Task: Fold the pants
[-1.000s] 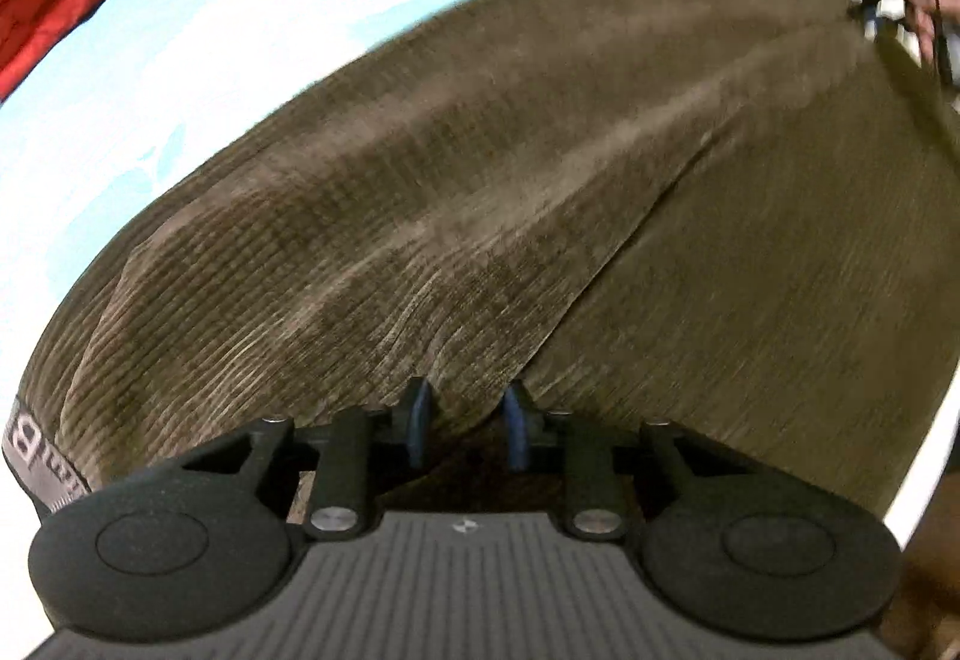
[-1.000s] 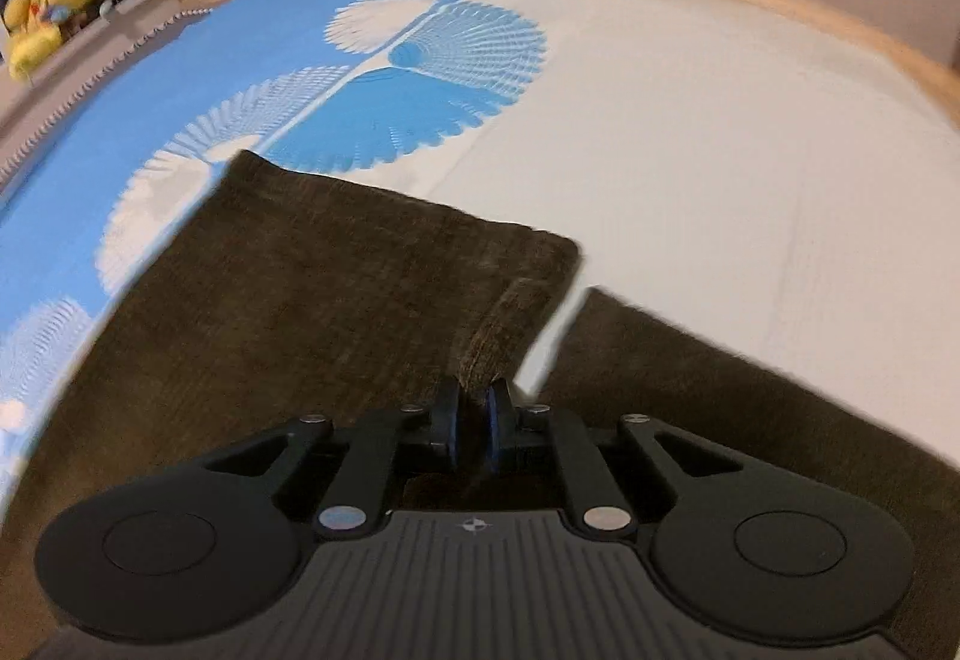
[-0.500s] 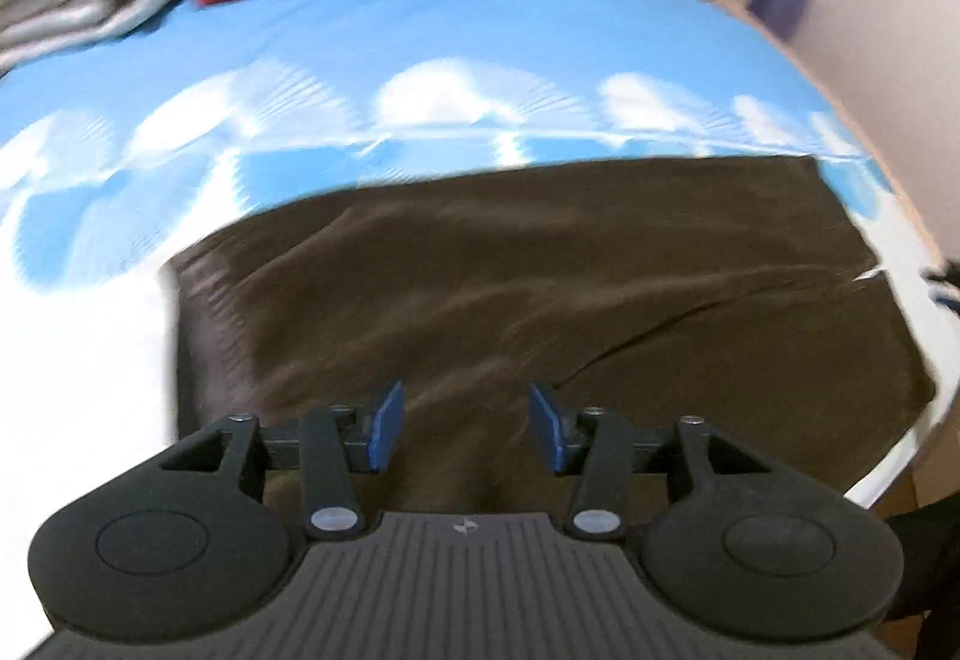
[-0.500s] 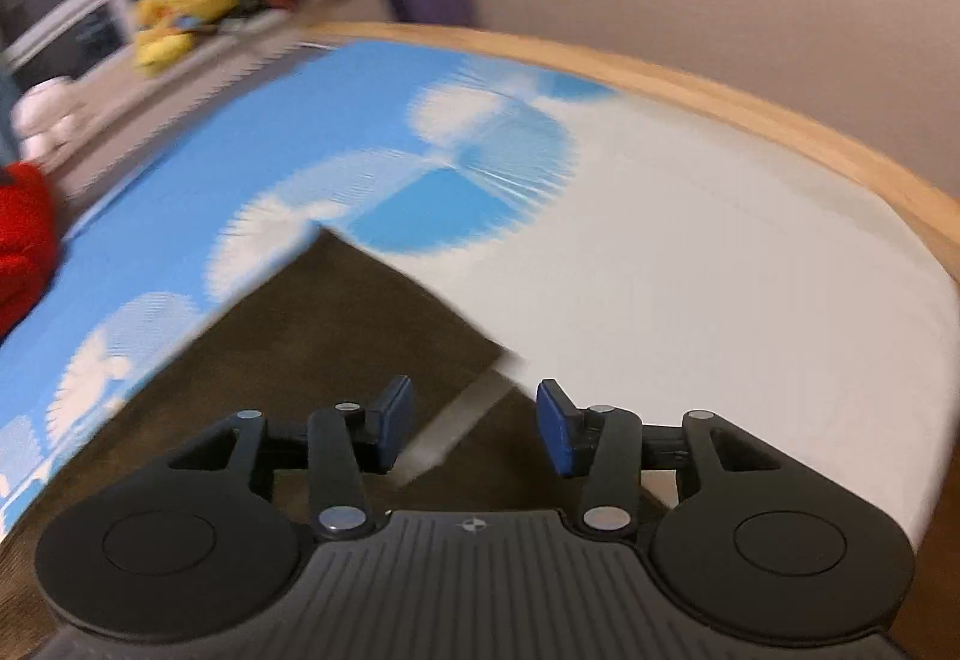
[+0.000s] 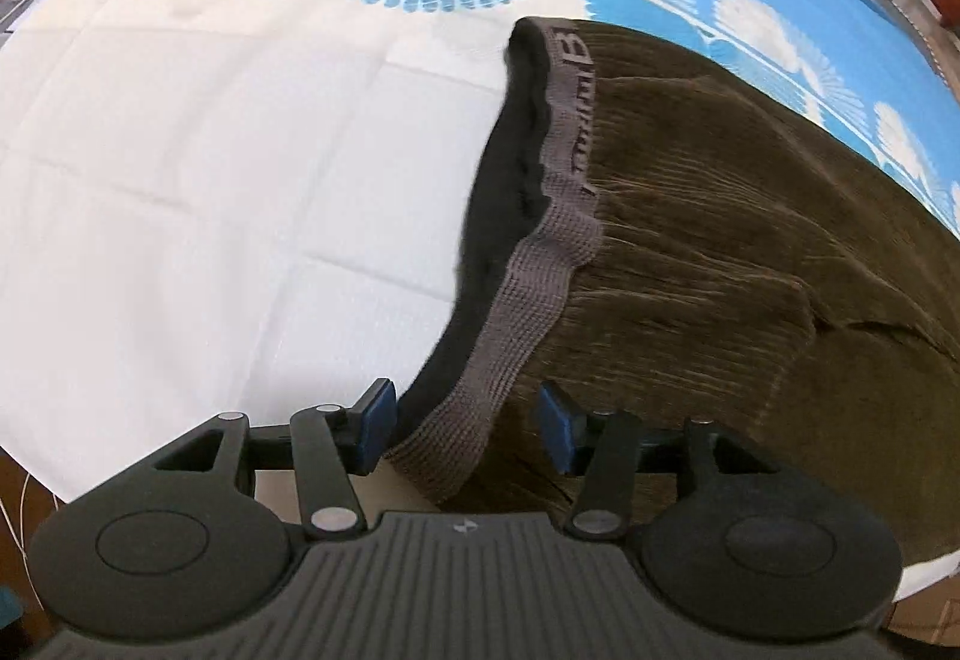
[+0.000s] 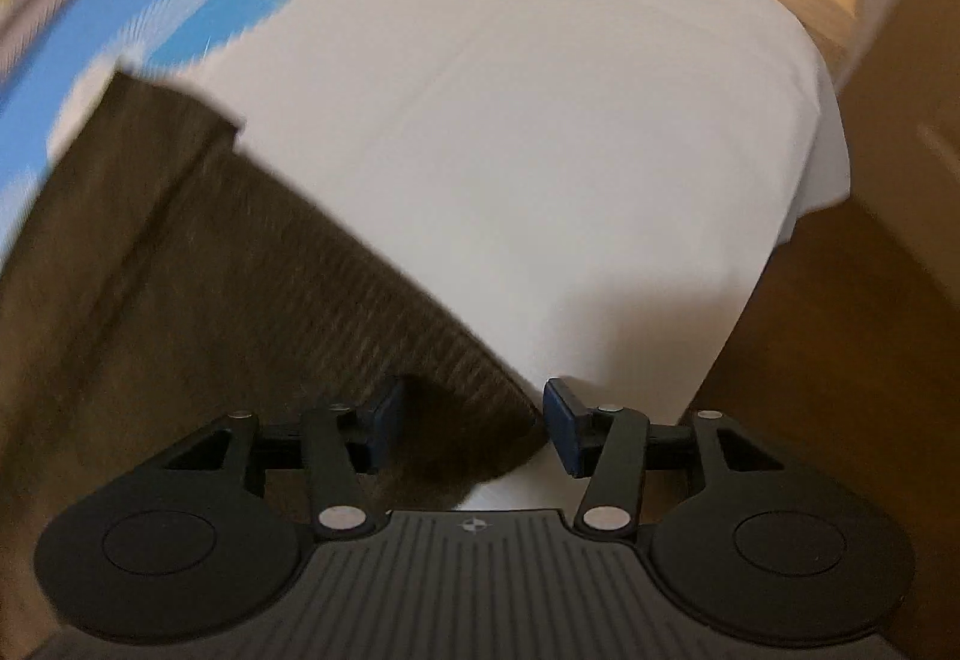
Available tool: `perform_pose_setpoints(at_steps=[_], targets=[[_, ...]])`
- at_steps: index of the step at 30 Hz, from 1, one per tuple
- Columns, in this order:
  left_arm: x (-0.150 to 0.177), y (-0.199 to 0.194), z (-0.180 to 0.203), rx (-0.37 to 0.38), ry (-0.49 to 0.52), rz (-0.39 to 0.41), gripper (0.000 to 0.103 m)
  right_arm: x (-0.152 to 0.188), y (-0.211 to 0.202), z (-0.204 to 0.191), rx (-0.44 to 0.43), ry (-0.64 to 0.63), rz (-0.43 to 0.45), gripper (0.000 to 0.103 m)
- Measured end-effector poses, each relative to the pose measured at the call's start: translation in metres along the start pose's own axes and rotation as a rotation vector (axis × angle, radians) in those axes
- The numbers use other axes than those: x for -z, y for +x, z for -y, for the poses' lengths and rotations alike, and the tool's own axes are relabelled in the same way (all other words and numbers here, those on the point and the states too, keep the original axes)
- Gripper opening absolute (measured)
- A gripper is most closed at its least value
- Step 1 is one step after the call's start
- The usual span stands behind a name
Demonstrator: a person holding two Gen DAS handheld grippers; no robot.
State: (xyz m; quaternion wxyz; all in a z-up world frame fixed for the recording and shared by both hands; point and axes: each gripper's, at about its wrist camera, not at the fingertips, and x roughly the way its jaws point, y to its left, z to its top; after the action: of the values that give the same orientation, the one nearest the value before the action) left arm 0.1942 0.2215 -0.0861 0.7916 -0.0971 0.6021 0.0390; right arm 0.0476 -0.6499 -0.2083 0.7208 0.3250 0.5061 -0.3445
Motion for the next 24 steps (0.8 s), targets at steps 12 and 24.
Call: perform_pose_setpoints(at_steps=[12, 24], targets=[[0.005, 0.026, 0.015, -0.047, 0.124, -0.037, 0.061, -0.004, -0.012, -0.014, 0.022, -0.083, 0.057, 0.016], [0.024, 0.030, 0.028, -0.058, 0.343, -0.070, 0.012, -0.015, -0.018, -0.018, 0.108, -0.114, 0.105, 0.029]])
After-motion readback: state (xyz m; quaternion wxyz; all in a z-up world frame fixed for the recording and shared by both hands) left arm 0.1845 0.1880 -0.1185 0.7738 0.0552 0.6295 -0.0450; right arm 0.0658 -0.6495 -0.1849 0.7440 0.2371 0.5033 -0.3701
